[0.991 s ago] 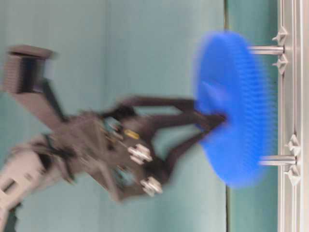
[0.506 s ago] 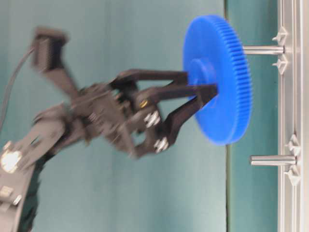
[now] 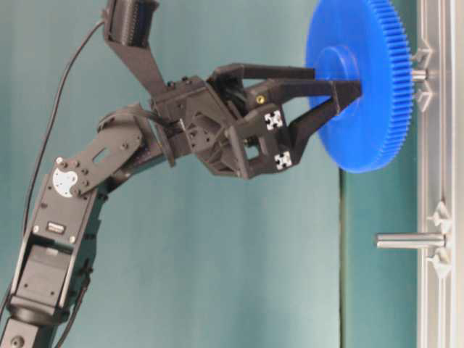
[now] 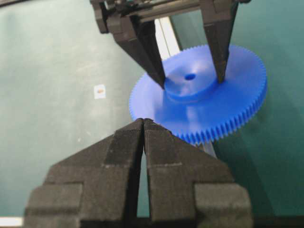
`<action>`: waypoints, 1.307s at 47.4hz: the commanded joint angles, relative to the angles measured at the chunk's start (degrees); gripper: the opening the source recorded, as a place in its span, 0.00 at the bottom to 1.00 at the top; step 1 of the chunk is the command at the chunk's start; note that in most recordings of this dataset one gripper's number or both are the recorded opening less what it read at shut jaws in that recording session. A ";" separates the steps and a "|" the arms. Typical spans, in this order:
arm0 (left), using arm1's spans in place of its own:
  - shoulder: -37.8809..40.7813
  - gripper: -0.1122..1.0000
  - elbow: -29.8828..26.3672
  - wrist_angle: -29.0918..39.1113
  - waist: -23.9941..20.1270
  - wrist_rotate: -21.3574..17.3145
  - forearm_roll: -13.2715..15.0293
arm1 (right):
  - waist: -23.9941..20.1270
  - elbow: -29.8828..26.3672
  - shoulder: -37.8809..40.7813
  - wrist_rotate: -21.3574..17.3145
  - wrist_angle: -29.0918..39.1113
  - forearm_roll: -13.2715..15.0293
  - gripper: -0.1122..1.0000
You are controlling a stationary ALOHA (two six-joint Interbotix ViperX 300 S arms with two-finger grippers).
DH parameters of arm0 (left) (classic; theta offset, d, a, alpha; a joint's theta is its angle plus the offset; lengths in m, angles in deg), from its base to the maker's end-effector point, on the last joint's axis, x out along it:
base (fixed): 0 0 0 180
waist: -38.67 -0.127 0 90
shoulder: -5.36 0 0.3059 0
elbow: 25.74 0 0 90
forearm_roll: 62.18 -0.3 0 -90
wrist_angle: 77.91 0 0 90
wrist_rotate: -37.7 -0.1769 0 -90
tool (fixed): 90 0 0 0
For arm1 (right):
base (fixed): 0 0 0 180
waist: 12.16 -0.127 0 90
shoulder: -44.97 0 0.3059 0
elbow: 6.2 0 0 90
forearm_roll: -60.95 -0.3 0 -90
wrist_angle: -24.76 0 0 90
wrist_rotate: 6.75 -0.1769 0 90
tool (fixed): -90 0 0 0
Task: Insert the large gear onto the shaft.
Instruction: 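Lift the blue gear and carry it toward the right shaft, then tilt the gear upright and align its bore with the shaft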
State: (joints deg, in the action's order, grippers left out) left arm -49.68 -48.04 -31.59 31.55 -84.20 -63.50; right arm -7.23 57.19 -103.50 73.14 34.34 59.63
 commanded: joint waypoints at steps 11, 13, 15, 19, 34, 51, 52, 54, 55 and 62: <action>0.44 0.80 -2.81 -0.26 -1.05 0.09 -0.26 | 0.53 -0.53 0.35 -0.44 -0.44 0.09 0.17; 0.44 0.80 -2.72 -0.09 -1.58 0.26 -0.26 | 0.53 -0.53 0.35 -0.44 -0.53 0.09 0.17; 0.35 0.80 -2.64 0.18 -2.11 0.35 -0.26 | 0.53 -0.53 0.35 -0.44 -0.44 0.09 0.17; 0.09 0.80 -2.72 1.14 -3.16 0.44 -0.26 | 0.62 -0.53 0.35 -0.44 -0.53 0.09 0.17; -0.09 0.80 -2.72 2.64 -4.22 0.26 -0.18 | 0.62 -0.53 0.35 -0.44 -0.44 0.09 0.17; 0.62 0.80 -3.52 2.29 -4.48 0.44 -0.26 | 0.62 -0.53 0.35 -0.53 -0.53 0.09 0.17; 0.62 0.80 -3.78 2.20 -4.48 0.44 -0.18 | 0.62 -0.53 0.35 -0.53 -0.53 0.09 0.17; 0.62 0.80 -4.13 2.20 -4.48 0.44 -0.26 | 0.62 -0.53 0.35 -0.62 -0.53 0.00 0.17; 0.62 0.80 -4.22 2.20 -4.48 0.53 -0.26 | 0.62 -0.53 0.35 -0.62 -0.53 0.09 0.17; 0.62 0.80 -4.31 2.29 -4.22 0.70 -0.18 | 0.62 -0.62 0.26 -0.70 -0.44 0.09 0.17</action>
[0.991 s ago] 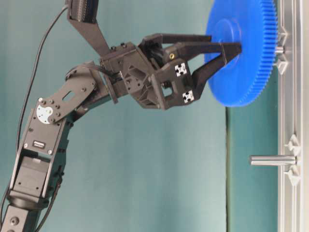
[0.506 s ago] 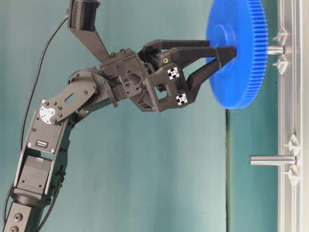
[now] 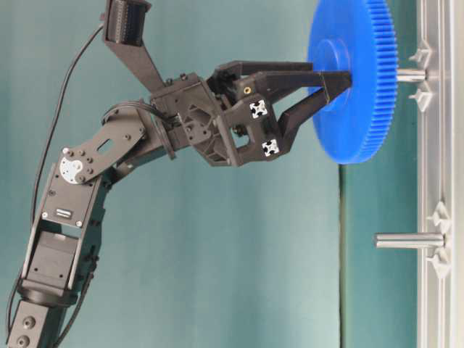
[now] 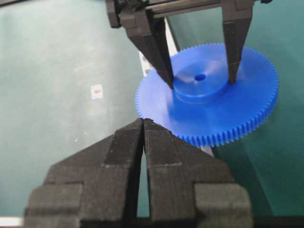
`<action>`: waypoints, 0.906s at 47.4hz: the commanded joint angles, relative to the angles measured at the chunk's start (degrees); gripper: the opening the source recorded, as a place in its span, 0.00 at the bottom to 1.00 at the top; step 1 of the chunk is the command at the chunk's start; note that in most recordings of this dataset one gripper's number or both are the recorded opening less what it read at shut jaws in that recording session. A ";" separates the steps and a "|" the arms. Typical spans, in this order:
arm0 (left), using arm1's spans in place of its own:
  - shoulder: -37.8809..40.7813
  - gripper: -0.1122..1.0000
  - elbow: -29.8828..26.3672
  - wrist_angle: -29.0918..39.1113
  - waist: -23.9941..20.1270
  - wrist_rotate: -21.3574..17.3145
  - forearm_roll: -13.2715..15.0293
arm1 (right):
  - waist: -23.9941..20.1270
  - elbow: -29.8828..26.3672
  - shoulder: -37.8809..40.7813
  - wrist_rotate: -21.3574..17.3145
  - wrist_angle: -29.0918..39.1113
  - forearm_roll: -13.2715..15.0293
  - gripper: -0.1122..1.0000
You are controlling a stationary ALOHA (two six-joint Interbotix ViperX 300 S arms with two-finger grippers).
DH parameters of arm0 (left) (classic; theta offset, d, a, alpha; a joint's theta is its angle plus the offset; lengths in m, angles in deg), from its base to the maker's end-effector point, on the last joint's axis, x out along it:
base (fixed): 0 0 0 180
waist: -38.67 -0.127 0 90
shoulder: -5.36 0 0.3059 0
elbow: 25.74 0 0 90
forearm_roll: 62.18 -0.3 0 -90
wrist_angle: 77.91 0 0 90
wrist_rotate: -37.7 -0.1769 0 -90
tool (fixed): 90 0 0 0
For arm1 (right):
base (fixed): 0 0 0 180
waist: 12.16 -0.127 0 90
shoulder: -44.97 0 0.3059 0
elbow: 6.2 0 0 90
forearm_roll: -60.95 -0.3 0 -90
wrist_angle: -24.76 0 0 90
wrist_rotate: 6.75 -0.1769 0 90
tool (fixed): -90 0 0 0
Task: Insert the large gear onto the shaft.
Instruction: 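Tilt the gear upright and align its bore with the shaft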
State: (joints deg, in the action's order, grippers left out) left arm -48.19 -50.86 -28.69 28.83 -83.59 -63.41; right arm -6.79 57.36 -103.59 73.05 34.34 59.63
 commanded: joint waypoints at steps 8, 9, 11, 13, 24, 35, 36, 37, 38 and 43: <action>-0.53 0.80 -1.32 -0.53 -0.35 0.35 -0.26 | 0.18 -0.88 0.35 -0.62 -0.53 0.00 0.17; -0.62 0.80 -1.32 -0.53 -0.26 0.35 -0.09 | 0.09 -0.88 0.44 -0.62 -0.53 0.09 0.17; -0.62 0.80 -1.23 -0.53 0.09 0.62 -0.26 | 0.09 -0.79 0.44 -0.62 -0.44 0.00 0.17; -0.53 0.80 -1.14 -0.44 0.53 0.88 -0.09 | 0.09 -0.79 0.44 -0.62 -0.44 0.00 0.17; -0.18 0.80 -1.05 -0.44 1.76 1.58 -0.09 | 0.09 -0.62 0.44 -0.62 -0.53 0.00 0.17; -0.53 0.80 -1.05 0.88 1.76 1.67 -0.26 | 0.18 -0.70 0.35 -0.62 -0.44 0.00 0.17; -0.44 0.80 -1.05 1.05 1.76 1.67 -0.09 | 0.18 -0.70 0.44 -0.62 -0.53 0.00 0.17; -0.44 0.80 -1.05 1.14 1.67 1.67 -0.26 | 0.18 -0.70 0.44 -0.62 -0.44 0.00 0.17; -0.44 0.80 -1.05 1.23 1.67 1.67 -0.26 | 0.18 -0.70 0.35 -0.62 -0.53 0.00 0.17; -0.26 0.80 -0.97 1.32 1.76 1.67 -0.26 | 0.18 -0.79 0.44 -0.62 -0.44 0.00 0.17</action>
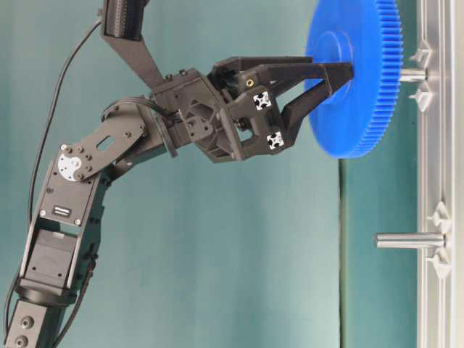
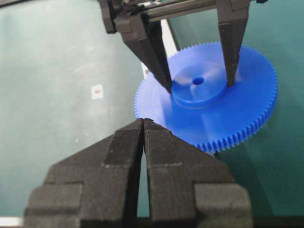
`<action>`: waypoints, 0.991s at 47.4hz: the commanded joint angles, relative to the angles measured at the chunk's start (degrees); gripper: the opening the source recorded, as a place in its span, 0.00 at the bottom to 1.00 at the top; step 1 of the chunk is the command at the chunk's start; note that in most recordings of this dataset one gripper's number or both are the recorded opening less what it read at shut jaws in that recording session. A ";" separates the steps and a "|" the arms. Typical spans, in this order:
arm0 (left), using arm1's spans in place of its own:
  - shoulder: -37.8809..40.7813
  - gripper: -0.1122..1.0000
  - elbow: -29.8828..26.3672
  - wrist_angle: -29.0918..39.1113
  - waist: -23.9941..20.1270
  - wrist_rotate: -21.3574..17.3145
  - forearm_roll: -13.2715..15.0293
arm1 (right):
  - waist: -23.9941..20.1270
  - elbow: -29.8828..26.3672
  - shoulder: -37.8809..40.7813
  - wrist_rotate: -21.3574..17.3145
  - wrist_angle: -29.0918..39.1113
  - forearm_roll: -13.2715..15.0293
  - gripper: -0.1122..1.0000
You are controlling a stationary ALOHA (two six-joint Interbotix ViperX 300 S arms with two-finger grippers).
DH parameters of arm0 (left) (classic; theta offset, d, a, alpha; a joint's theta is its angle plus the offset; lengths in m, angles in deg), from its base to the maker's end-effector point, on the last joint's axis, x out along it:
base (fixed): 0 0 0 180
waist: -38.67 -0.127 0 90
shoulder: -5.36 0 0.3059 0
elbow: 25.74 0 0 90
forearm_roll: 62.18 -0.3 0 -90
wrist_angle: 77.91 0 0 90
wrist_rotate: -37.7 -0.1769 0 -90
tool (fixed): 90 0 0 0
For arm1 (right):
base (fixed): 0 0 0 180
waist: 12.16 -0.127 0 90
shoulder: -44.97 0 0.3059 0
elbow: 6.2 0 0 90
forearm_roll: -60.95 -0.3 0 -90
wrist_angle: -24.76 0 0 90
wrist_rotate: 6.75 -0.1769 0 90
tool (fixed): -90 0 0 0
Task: Insert the large gear onto the shaft.
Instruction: 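Tilt the gear upright and align its bore with the shaft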
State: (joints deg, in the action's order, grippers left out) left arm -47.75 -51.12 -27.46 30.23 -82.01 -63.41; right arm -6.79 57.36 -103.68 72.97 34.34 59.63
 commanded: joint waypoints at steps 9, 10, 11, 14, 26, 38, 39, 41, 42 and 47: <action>-0.79 0.80 -1.58 0.09 -0.97 0.00 -0.09 | 0.18 -0.79 0.53 -0.53 -0.44 0.00 0.17; -0.79 0.80 -1.67 0.18 -1.05 0.00 -0.09 | 0.18 -0.79 0.44 -0.53 -0.44 0.00 0.17; -0.88 0.80 -1.67 0.26 -1.14 0.09 -0.09 | 0.18 -0.79 0.53 -0.53 -0.44 0.00 0.17; -0.88 0.80 -1.67 0.70 -1.05 0.09 -0.09 | 0.18 -0.79 0.53 -0.53 -0.53 0.00 0.17; -0.62 0.80 -1.58 2.46 -1.05 0.09 -0.09 | 0.18 -0.79 0.53 -0.53 -0.53 0.00 0.17; -0.35 0.80 -1.76 2.64 -1.14 1.14 -0.09 | 0.09 -0.62 0.53 -0.53 -0.53 0.00 0.17; -0.26 0.80 -1.76 2.72 -1.05 1.32 -0.09 | 0.18 -0.62 0.44 -0.53 -0.53 0.00 0.17; -0.18 0.80 -1.85 2.90 -1.05 1.76 -0.09 | 0.18 -0.62 0.44 -0.53 -0.53 0.00 0.17; -0.26 0.80 -1.85 2.81 -0.97 1.93 -0.09 | 0.09 -0.62 0.53 -0.53 -0.53 0.00 0.17; -0.18 0.80 -1.85 2.90 -0.88 2.99 -0.26 | 0.18 -0.62 0.53 -0.53 -0.53 0.00 0.17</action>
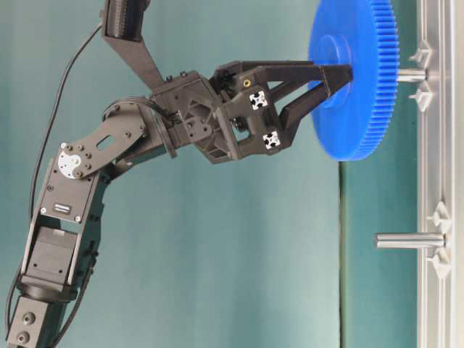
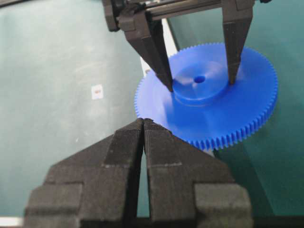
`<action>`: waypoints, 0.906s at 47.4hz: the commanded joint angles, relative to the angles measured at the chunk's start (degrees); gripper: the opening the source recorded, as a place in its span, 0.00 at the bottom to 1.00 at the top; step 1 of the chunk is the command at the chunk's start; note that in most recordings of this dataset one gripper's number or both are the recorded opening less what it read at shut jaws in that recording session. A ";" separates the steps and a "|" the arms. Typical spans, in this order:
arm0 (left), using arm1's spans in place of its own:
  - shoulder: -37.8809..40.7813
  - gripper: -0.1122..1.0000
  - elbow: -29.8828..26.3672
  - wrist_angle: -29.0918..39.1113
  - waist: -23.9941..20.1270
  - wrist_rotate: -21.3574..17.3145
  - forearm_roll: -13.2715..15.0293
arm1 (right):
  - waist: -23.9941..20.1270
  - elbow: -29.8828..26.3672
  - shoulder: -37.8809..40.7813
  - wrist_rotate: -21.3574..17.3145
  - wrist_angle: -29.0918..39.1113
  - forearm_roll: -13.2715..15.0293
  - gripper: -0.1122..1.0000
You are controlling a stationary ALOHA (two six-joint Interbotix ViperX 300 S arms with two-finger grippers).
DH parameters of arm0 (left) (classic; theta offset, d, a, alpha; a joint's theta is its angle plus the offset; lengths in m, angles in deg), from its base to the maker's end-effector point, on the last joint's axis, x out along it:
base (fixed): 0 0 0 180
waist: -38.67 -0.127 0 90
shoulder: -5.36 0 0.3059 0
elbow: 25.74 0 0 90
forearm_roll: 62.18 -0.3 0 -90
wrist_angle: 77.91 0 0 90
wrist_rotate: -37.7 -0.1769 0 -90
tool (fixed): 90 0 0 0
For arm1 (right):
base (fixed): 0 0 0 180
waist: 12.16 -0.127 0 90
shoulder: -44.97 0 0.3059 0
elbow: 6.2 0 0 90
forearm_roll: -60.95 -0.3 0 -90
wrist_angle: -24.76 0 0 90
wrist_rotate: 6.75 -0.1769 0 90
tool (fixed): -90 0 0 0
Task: Insert the large gear onto the shaft.
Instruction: 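Tilt the gear upright and align its bore with the shaft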
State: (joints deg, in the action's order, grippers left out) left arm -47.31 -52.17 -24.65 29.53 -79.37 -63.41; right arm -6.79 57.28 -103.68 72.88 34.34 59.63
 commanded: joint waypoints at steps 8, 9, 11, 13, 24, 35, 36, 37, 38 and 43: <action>-0.53 0.80 -0.79 0.26 -0.18 2.46 -0.09 | 0.18 -0.53 0.53 -0.35 -0.53 0.00 0.17; -0.53 0.80 -0.79 0.26 -0.18 2.64 -0.26 | 0.09 -0.53 0.53 -0.44 -0.53 0.00 0.17; -0.53 0.81 -0.97 0.26 0.09 2.99 -0.09 | 0.09 -0.53 0.53 -0.44 -0.53 0.00 0.17; -0.53 0.81 -0.97 0.18 0.35 3.16 -0.09 | 0.09 -0.53 0.53 -0.44 -0.53 0.00 0.17; 0.44 0.86 -1.05 0.18 0.62 4.39 -0.09 | 0.18 -0.53 0.44 -0.44 -0.44 0.00 0.17; 0.26 0.90 -0.79 0.26 0.62 6.24 -0.09 | 0.09 -0.62 0.53 -0.44 -0.53 0.00 0.17; 0.26 0.90 -0.70 0.35 0.62 6.42 -0.09 | 0.18 -0.62 0.44 -0.44 -0.53 0.00 0.17; 0.18 0.90 -0.70 0.35 0.62 6.59 -0.09 | 0.18 -0.62 0.44 -0.44 -0.53 0.00 0.17; 0.18 0.90 -0.62 0.35 0.70 6.77 -0.09 | 0.18 -0.62 0.44 -0.44 -0.53 0.00 0.17; 0.18 0.90 -0.62 0.44 0.79 7.65 -0.09 | 0.18 -0.70 0.44 -0.44 -0.53 0.00 0.17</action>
State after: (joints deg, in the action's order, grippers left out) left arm -46.52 -52.79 -24.47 29.88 -71.90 -63.32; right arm -6.79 57.36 -103.68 72.88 34.34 59.63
